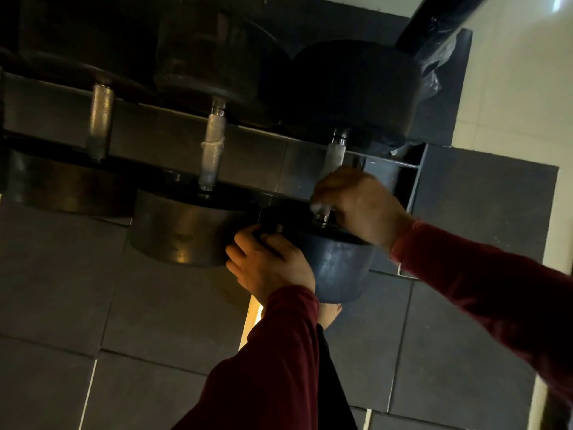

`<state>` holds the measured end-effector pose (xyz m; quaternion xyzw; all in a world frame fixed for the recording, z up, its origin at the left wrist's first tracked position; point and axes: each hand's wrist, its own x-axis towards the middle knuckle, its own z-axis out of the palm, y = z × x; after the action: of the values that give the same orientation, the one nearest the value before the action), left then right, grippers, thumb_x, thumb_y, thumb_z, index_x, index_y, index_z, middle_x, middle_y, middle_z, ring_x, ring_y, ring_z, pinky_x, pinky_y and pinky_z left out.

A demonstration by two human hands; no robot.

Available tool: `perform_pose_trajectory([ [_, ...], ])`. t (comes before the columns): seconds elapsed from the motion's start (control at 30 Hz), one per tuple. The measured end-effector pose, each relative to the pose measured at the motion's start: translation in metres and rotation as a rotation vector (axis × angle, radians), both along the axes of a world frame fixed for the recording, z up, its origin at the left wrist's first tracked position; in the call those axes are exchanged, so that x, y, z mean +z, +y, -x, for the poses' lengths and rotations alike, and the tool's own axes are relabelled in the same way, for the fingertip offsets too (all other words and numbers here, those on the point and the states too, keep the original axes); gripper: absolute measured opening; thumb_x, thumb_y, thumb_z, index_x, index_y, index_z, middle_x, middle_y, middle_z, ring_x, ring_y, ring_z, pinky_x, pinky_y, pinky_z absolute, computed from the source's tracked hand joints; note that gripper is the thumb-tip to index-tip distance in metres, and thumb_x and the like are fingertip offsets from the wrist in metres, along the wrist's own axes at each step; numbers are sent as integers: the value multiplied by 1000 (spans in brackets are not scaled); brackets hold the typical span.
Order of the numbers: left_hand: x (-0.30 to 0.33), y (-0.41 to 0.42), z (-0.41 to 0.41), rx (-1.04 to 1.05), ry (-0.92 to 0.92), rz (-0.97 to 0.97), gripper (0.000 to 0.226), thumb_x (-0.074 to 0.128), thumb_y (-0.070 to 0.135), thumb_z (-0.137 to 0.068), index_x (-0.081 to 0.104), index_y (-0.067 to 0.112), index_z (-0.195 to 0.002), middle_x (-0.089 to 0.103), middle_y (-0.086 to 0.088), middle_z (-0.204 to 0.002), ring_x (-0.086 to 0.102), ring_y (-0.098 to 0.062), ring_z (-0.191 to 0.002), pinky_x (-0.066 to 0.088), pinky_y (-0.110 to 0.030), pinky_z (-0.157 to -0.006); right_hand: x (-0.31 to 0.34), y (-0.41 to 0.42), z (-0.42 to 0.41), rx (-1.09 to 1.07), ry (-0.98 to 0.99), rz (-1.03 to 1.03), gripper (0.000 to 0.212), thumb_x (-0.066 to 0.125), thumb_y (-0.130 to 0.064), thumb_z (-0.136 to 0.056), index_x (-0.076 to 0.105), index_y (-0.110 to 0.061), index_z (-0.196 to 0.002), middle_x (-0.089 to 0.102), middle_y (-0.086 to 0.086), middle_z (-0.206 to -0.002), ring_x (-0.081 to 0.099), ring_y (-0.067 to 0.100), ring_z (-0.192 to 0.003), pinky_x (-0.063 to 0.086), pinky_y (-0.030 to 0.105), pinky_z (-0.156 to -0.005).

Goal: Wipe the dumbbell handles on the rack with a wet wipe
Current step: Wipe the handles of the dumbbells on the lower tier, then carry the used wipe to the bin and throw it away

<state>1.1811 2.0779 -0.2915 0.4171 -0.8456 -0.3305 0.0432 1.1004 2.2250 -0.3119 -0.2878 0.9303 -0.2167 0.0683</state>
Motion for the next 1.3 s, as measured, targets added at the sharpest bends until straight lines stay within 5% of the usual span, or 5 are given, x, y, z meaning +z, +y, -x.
perform_pose_trajectory([
  [0.43,1,0,-1,-15,-35,15,38,40,29,-78,59,12,-106,54,-13,-107,46,-33,-96,30,-35,-79,4,-8,17,52,-44,-290,31,63,0,-79,76,-20,-99,72,2,-103,59,28,-103,54,39,-81],
  [0.63,12,-3,0,-30,-147,-34,28,45,26,-87,51,14,-112,49,-12,-117,44,-32,-104,36,-44,-86,34,2,11,-331,-619,-118,34,57,3,-85,79,-22,-91,66,-15,-92,55,-8,-76,39,-2,-76],
  [0.77,24,-20,10,-176,-364,-144,33,45,28,-93,51,14,-123,46,-12,-131,42,-36,-119,36,-43,-96,45,14,8,-830,-1175,513,38,35,14,-91,64,2,-112,51,19,-78,42,9,-44,36,19,-37],
  [0.9,72,-51,24,-441,-468,-326,30,51,29,-95,64,11,-114,57,-15,-129,51,-35,-120,40,-35,-100,92,-18,8,-1012,-1475,1086,22,42,4,-98,64,3,-98,67,21,-97,65,20,-61,49,18,-48],
  [1.3,312,-208,0,-239,-125,-246,36,61,33,-92,60,16,-124,60,-4,-130,54,-22,-122,38,-21,-96,319,-185,18,-532,-1059,764,36,59,22,-76,69,-4,-98,71,16,-103,70,26,-90,58,35,-80],
])
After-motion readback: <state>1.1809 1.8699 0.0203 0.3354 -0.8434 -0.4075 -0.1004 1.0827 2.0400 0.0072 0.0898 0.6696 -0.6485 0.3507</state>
